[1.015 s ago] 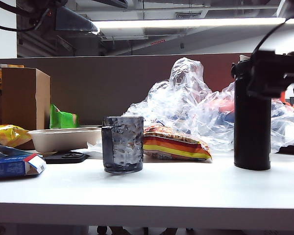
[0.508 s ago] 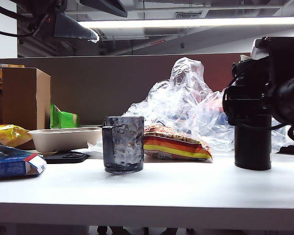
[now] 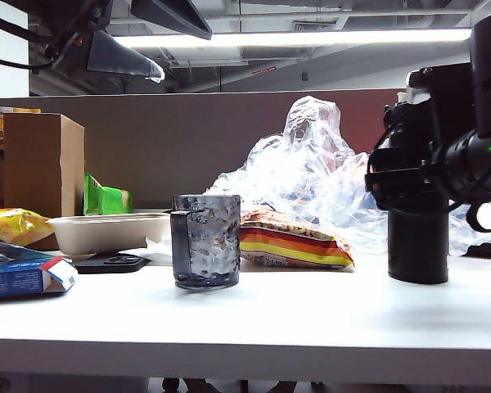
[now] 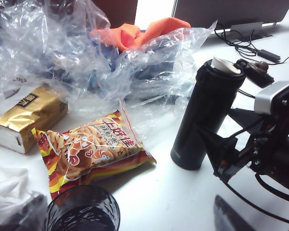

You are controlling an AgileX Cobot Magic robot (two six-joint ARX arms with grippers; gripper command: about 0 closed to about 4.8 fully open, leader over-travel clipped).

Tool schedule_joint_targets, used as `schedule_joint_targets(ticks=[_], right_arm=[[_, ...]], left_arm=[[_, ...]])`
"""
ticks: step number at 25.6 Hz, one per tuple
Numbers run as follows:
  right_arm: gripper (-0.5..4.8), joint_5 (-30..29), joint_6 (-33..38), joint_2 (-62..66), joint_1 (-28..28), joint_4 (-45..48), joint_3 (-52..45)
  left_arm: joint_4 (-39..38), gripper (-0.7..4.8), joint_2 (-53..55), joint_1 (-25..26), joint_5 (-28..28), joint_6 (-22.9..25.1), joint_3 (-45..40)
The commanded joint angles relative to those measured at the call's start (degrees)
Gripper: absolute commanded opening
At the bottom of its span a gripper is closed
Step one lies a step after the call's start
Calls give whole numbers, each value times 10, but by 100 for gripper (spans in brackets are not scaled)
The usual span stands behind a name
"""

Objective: Pick up the black thermos, pour some water into the cup, then place the black thermos back on the table.

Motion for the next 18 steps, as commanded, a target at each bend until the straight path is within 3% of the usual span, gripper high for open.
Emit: schedule_joint_targets(ticks=[1,18], right_arm=[[479,7,-2,-1,-5,-17,6],[479,12,9,47,-7,-11,55]], left_arm=[[1,479,-1,1,3,2,4],[-24,479,-2,1,3,2,4]])
